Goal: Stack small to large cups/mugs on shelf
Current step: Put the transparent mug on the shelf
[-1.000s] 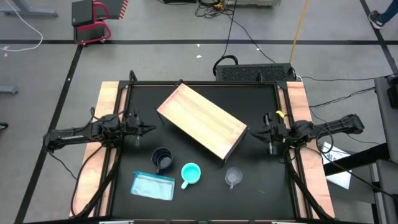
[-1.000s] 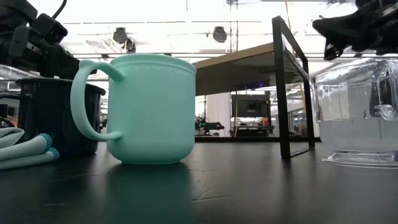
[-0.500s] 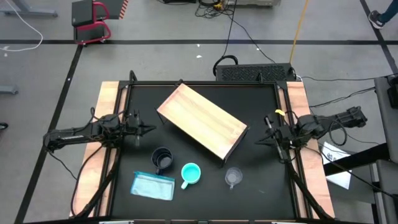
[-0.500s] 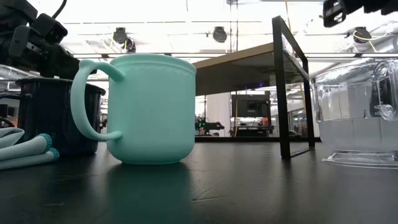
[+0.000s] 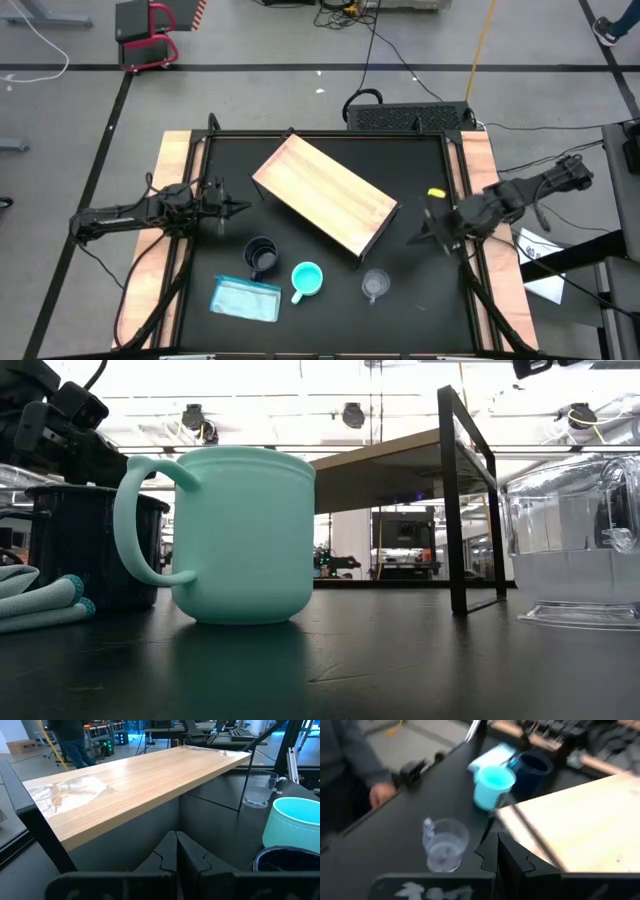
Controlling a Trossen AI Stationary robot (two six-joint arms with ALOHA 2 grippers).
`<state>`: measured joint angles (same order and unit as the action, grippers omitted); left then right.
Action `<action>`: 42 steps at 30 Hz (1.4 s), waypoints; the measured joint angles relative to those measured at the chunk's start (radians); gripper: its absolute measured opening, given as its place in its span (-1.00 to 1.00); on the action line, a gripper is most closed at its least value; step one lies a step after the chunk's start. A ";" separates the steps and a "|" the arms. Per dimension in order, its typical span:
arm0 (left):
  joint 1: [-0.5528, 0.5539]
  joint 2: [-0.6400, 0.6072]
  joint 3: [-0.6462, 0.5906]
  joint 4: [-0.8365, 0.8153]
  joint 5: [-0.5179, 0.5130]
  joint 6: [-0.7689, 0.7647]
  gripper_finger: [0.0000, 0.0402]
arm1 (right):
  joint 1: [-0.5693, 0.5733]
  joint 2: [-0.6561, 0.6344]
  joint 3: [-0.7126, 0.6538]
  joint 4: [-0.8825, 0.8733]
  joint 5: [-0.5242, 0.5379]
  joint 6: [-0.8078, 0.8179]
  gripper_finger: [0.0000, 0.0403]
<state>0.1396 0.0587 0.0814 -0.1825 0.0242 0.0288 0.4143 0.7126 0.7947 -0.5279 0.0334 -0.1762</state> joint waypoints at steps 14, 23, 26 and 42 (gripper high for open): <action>0.000 0.000 0.000 0.000 0.000 0.000 -0.98 | 0.188 0.252 0.199 -0.146 0.123 0.038 -1.00; 0.000 0.000 0.000 0.000 0.000 0.000 -0.98 | 0.229 0.454 0.285 -0.228 0.153 0.037 -1.00; 0.000 0.000 0.000 0.000 0.000 0.000 -0.98 | 0.229 0.494 0.285 -0.230 0.155 0.013 -1.00; 0.000 0.000 0.000 0.000 0.000 0.000 -0.98 | 0.266 0.560 0.286 -0.193 0.229 0.214 -1.00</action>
<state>0.1396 0.0589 0.0812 -0.1825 0.0242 0.0288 0.6802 1.2724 1.0809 -0.7211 0.2620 0.0376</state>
